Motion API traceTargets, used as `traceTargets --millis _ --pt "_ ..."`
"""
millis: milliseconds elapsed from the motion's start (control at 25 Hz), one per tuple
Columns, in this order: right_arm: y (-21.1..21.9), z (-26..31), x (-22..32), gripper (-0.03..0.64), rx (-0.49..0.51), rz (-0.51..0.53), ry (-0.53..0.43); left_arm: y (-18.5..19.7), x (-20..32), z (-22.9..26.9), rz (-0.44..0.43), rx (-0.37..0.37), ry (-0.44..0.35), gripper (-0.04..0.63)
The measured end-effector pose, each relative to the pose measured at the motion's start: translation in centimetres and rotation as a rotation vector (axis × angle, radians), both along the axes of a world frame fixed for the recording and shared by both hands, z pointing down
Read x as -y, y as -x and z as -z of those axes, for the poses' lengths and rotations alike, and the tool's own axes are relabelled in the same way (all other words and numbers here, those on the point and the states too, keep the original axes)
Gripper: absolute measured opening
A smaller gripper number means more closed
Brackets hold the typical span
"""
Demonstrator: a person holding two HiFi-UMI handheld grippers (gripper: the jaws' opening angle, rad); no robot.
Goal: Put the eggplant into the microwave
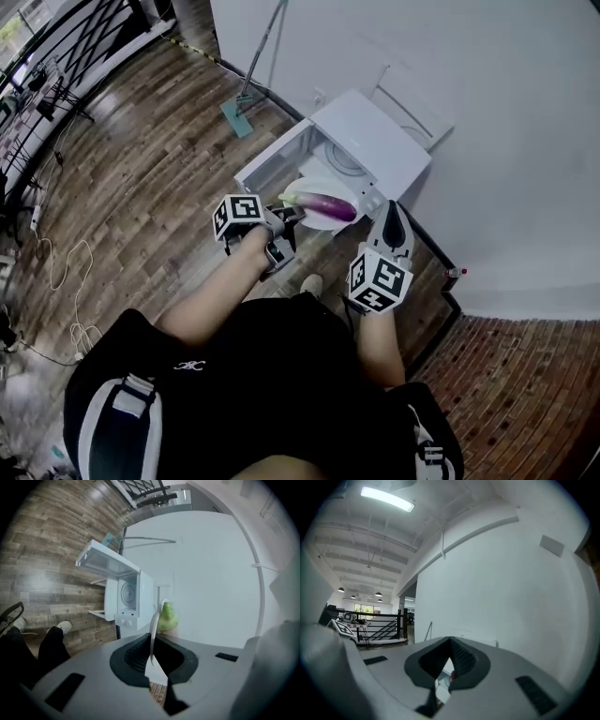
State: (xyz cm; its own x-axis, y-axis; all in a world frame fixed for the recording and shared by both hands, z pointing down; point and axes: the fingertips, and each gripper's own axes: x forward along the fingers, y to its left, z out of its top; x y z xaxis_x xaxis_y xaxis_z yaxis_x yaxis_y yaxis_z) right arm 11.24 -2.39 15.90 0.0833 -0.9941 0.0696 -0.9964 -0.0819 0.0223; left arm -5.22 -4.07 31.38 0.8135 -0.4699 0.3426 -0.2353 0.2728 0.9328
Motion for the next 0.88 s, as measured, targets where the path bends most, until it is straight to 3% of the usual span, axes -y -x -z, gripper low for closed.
traceTargets --millis 160,240,520,720,880 --pt "-6.9 -1.4 5.9 0.005 0.020 0.027 0.034 -5.8 5.3 -1.1 0.036 0.009 0.036 0.018" --pt "-8.4 -1.7 7.6 0.005 0.020 0.041 0.043 -6.9 7.0 -1.3 0.052 0.026 0.037 0.018" --pt "-10.9 -3.1 12.7 0.005 0.020 0.102 0.070 -9.1 11.1 -2.6 0.109 0.040 0.046 0.018" --pt "-8.1 -3.0 12.1 0.005 0.001 0.139 0.087 -7.3 10.1 -2.7 0.123 0.035 0.063 0.018" --pt "-9.9 -6.0 17.1 0.005 -0.003 0.179 0.120 -10.0 14.2 -5.6 0.138 0.069 0.075 0.018"
